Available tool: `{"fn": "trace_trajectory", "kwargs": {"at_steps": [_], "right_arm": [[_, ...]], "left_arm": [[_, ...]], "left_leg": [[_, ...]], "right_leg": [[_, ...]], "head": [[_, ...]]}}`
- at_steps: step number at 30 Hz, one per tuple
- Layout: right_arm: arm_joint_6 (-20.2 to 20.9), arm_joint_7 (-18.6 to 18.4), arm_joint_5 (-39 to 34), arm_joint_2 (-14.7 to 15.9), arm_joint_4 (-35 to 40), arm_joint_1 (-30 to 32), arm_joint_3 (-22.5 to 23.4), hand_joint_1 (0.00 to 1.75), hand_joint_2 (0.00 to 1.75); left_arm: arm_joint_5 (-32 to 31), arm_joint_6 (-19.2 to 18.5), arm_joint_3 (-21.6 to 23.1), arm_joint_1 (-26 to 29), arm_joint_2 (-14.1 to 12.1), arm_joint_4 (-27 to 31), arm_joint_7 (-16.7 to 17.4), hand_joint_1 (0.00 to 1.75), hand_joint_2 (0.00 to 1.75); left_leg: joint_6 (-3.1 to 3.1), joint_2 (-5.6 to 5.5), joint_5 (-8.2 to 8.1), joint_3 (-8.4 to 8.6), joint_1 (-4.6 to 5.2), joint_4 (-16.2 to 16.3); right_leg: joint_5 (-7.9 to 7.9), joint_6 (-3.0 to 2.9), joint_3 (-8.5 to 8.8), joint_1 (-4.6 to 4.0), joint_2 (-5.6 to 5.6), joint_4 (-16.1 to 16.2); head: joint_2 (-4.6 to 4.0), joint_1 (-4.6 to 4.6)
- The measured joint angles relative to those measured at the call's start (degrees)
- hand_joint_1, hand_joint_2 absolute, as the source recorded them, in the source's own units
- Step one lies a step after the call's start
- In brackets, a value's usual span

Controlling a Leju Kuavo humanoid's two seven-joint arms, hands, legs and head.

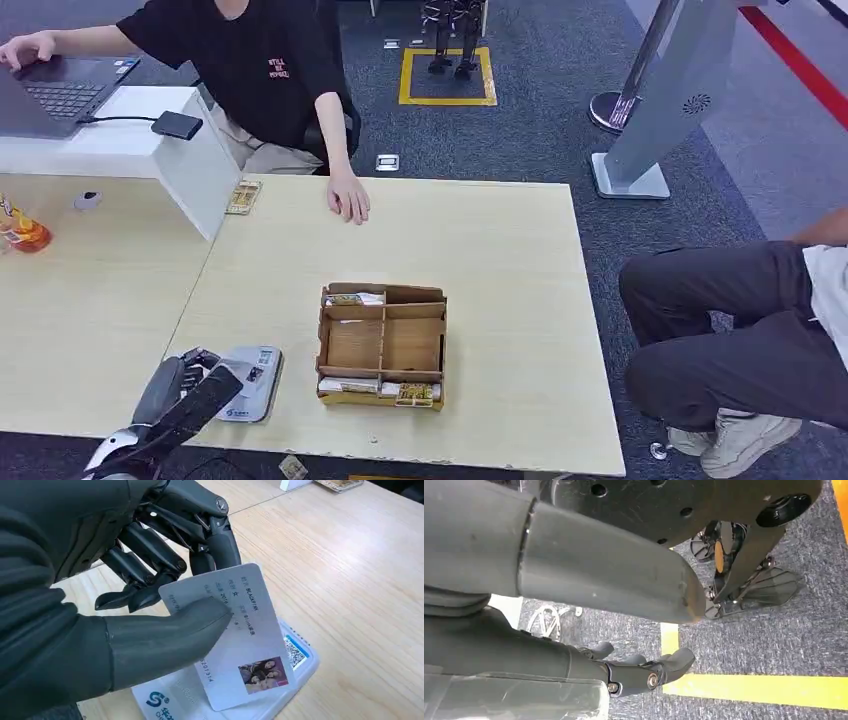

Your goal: Pass the card to the sensor for recognition and then transmit it.

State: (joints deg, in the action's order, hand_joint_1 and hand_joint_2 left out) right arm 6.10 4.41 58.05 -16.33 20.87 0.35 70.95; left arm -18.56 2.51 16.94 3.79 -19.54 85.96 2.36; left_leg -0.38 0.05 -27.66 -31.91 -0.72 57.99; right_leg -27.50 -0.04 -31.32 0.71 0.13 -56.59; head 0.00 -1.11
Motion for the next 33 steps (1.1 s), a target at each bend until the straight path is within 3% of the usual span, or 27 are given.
{"fn": "trace_trajectory", "kwargs": {"at_steps": [33], "right_arm": [[1.36,-0.39,0.70,-1.27,2.86,-0.14,2.78,0.00,0.00]], "left_arm": [[-4.07,1.27,-1.97,4.16,-2.51,0.20,2.23,1.75,1.75]], "left_leg": [[0.00,0.00,0.00,0.01,-0.01,0.00]], "right_leg": [[0.00,0.00,0.02,0.00,-0.03,0.00]], "head": [[0.00,0.00]]}}
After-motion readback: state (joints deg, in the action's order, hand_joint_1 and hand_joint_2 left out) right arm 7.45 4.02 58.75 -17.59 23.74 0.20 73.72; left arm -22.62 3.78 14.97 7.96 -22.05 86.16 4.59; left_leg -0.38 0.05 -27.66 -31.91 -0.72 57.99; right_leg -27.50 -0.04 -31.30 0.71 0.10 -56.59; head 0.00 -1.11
